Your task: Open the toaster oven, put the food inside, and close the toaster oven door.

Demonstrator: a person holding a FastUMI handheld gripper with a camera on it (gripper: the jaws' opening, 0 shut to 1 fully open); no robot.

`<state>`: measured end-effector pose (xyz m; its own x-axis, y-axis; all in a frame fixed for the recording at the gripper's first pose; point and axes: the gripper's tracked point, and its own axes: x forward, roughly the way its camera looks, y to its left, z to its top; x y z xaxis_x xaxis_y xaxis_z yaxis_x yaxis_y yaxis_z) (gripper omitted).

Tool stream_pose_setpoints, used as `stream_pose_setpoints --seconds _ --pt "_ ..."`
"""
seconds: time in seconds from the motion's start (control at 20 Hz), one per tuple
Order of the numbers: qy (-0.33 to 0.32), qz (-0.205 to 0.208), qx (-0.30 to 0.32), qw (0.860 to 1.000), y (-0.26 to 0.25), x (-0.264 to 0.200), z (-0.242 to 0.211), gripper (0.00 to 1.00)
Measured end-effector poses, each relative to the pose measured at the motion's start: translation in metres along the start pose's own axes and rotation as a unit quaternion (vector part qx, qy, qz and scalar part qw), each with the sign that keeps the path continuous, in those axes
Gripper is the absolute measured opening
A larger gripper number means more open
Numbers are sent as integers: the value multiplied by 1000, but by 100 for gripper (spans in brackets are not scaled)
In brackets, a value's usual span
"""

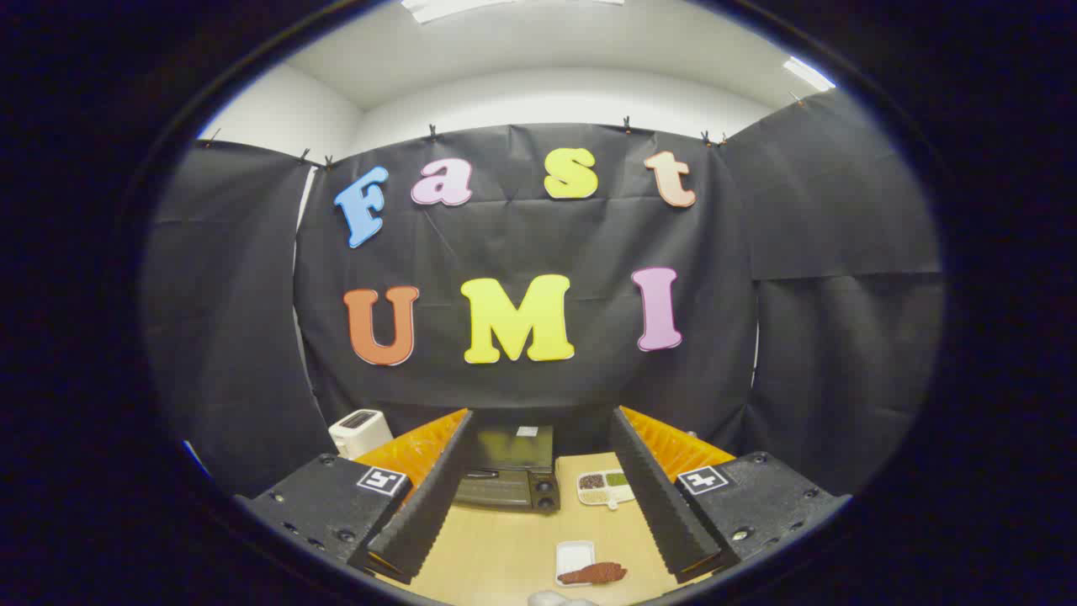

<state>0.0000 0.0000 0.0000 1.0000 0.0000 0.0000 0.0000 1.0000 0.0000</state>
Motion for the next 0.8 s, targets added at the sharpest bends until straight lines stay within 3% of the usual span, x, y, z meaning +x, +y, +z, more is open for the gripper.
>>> stream_pose_setpoints --seconds 0.8 --pt "11 5 -20 1000 22 33 -15 100"
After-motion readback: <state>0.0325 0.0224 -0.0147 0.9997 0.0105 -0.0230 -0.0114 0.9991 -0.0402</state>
